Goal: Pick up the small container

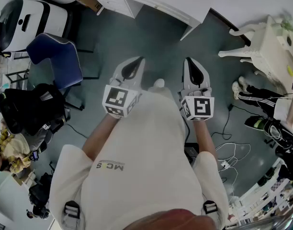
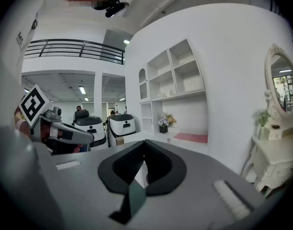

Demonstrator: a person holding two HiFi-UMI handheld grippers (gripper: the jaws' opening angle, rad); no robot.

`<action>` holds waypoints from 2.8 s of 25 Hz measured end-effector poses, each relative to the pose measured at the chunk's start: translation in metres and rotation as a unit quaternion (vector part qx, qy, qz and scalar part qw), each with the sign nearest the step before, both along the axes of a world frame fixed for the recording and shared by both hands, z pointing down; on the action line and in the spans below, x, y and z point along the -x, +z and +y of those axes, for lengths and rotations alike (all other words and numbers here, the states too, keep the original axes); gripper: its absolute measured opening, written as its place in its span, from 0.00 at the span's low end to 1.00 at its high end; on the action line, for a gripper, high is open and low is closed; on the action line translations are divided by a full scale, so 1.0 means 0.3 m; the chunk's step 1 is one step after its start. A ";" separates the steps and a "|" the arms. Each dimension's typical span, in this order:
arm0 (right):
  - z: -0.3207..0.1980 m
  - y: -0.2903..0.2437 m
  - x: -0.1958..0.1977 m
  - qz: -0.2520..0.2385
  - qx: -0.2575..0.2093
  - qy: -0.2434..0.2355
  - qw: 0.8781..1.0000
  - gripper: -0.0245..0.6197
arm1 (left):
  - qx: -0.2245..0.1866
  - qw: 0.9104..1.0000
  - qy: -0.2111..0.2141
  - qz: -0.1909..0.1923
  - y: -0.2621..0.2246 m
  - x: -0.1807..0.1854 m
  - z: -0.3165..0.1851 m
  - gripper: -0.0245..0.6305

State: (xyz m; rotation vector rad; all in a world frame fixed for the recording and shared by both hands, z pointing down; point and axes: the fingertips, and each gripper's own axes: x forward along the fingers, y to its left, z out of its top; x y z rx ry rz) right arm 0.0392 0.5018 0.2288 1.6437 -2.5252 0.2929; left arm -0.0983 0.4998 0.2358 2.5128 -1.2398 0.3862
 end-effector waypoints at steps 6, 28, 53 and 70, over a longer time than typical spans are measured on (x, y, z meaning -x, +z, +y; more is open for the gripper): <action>-0.014 0.016 -0.076 -0.003 -0.004 0.007 1.000 0.03 | -0.003 1.000 0.010 -0.012 0.017 -0.069 -0.017 0.04; -0.470 0.089 -0.091 -0.008 0.005 0.000 1.000 0.05 | 0.019 1.000 0.003 0.003 0.105 -0.083 -0.485 0.04; -1.710 0.110 0.091 0.048 0.025 -0.005 0.999 0.14 | 0.022 0.996 0.082 0.027 0.076 0.036 -1.725 0.04; -1.927 0.420 0.058 0.049 0.034 0.000 0.998 0.22 | 0.048 0.997 0.051 0.016 0.315 -0.063 -1.871 0.04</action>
